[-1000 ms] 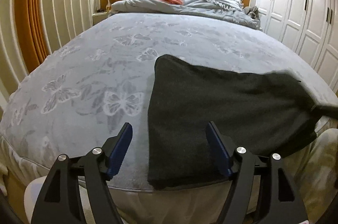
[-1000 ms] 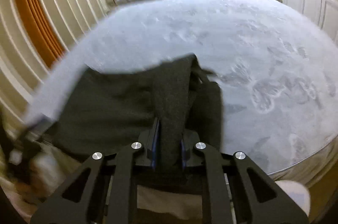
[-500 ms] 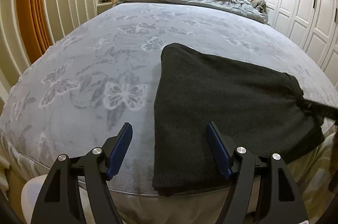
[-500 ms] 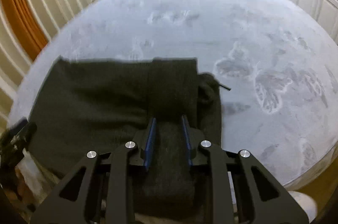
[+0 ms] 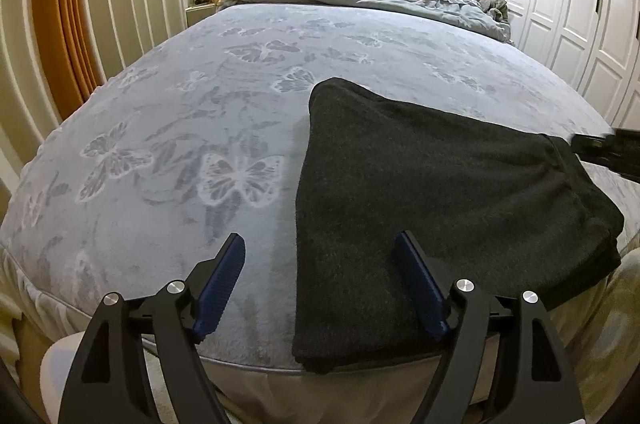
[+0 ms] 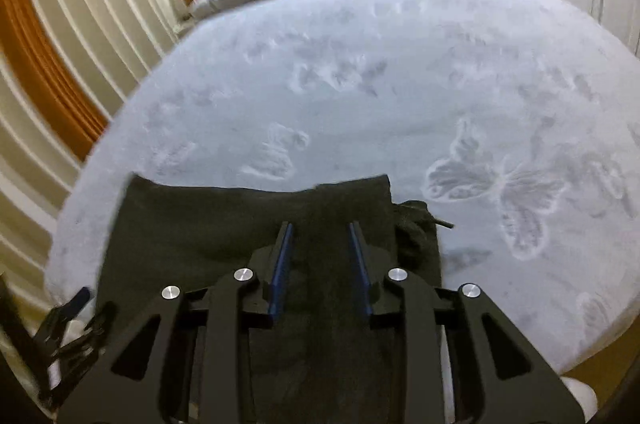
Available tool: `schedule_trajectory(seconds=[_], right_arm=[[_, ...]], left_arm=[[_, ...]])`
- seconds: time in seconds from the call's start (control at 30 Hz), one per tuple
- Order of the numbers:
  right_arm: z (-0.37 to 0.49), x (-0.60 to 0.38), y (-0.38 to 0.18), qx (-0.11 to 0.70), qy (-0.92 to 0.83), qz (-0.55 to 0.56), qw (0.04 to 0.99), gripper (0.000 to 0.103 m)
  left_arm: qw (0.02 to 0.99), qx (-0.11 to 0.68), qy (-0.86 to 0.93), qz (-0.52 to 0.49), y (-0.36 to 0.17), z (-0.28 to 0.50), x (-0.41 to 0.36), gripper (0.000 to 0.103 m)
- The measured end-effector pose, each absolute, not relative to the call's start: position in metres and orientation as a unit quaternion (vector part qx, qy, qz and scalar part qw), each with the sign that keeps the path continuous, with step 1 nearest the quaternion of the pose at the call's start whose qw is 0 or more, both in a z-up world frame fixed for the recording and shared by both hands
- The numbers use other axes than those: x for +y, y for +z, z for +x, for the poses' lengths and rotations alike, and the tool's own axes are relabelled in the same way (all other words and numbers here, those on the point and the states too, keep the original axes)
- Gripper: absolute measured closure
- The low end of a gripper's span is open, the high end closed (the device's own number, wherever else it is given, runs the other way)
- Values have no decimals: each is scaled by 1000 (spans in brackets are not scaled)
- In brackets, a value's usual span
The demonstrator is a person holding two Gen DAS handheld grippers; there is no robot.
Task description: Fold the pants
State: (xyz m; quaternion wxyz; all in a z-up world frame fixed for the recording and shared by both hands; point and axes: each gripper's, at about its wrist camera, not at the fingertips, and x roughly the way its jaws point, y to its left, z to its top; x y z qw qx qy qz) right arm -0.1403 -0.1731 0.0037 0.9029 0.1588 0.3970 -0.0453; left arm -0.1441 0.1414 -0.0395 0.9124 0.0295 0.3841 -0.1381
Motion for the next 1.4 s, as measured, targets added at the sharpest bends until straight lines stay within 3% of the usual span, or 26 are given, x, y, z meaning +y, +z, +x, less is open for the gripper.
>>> schedule_trajectory(seconds=[0.07,0.23,1.4], right_arm=[[-145,-175,-10,418,-47,158,893,66],[-162,-162,-18,423,-74,106,897,66],[-180,-165,-24,471,-47,155,867,61]], left_arm=[[911,388,-137,32,-41,-141,140,28],[911,388,-133,33,-42,-142,138,26],[907,403,-113,46,-42,-137,132,18]])
